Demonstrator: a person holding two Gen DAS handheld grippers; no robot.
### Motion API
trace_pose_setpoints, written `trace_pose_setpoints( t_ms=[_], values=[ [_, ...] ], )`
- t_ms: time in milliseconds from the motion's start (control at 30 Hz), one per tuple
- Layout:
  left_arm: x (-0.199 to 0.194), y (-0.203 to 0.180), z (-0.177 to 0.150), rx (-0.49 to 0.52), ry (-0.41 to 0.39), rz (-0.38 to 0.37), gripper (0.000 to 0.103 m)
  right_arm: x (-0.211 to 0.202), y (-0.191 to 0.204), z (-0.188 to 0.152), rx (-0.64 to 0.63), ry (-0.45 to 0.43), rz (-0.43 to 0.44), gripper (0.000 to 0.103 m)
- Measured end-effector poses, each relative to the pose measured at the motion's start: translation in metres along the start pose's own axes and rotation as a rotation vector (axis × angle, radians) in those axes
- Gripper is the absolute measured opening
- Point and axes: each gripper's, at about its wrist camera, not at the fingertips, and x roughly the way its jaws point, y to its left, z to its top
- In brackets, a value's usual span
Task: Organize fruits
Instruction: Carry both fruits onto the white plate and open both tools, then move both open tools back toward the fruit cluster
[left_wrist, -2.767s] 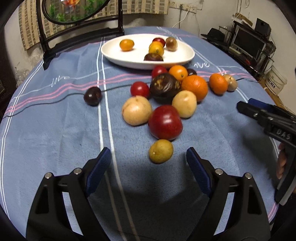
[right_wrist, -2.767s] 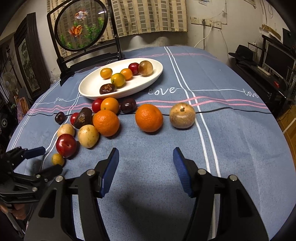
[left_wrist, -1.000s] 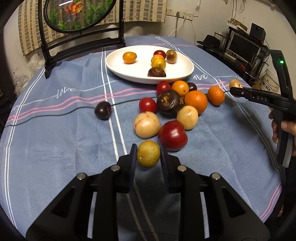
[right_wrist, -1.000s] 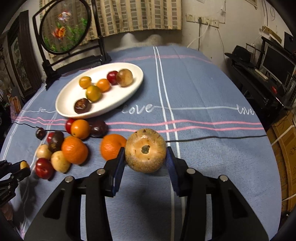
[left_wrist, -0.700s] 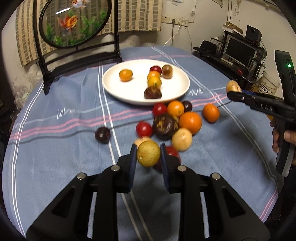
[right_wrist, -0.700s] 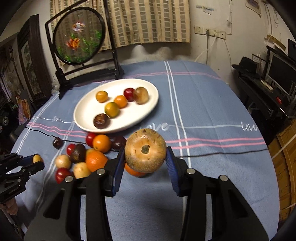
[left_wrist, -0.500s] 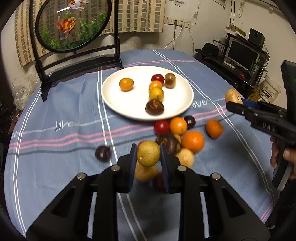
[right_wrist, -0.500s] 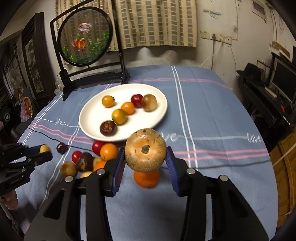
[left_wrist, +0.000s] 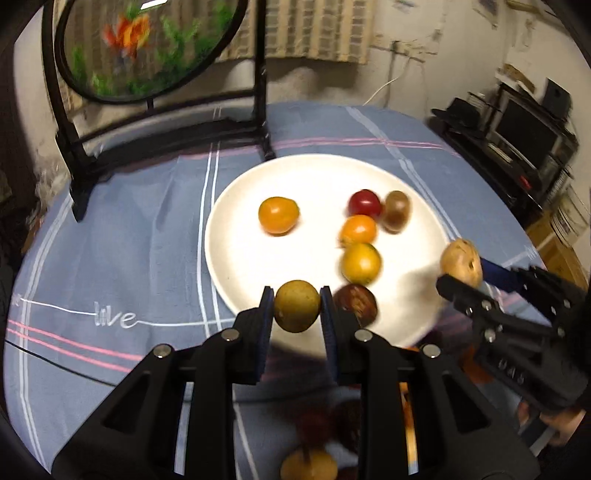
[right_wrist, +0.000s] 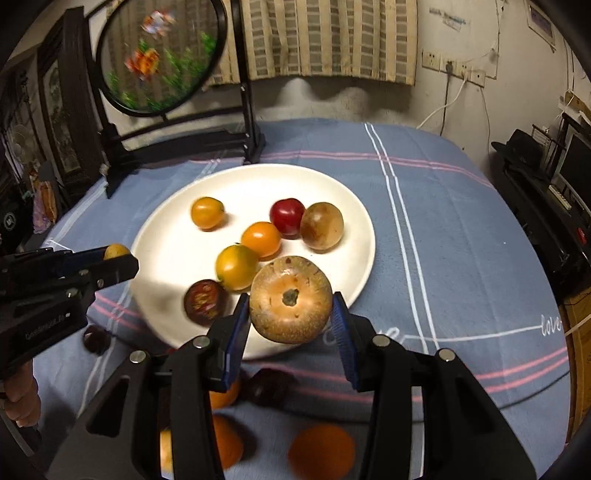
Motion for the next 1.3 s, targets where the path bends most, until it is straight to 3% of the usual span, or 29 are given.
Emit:
trace_pose_setpoints(
  t_ms=[233,267,333,600,667,933,1200,1300],
  values=[
    [0.034,0.015,0.012,-0.037,0.024,0.052,0.028,0.032,-0.003,0.008,-0.002,0.048,-0.037,0.044],
    [0.033,0.018,0.014,-0.052,0.015,0.056,0.041,0.035,-0.005,0.009,0.003,0.05,-0.042,0.046],
    [0.028,0.022,0.016,-0.06,-0.016,0.074,0.054,0.033,-0.007,0.012,0.022,0.013,-0.044,0.053],
    [-0.002,0.025,0.005,-0.046,-0.057,0.062,0.075,-0.003,-0.018,0.001,0.099,-0.063,0.005,0.054],
    [-0.011,0.026,-0.005,-0.039,-0.057,0.057,0.081,-0.016,-0.02,-0.007,0.113,-0.071,0.011,0.063],
    [-0.051,0.033,-0.053,-0.039,-0.093,0.073,0.088,-0.061,-0.025,-0.046,0.162,-0.086,0.036,0.063],
    [-0.071,0.046,-0.09,-0.075,-0.096,0.073,0.09,-0.075,-0.016,-0.081,0.174,-0.07,0.012,0.064],
    [-0.072,0.048,-0.101,-0.077,-0.079,0.076,0.09,-0.073,-0.008,-0.091,0.162,-0.06,-0.04,0.064]
  ],
)
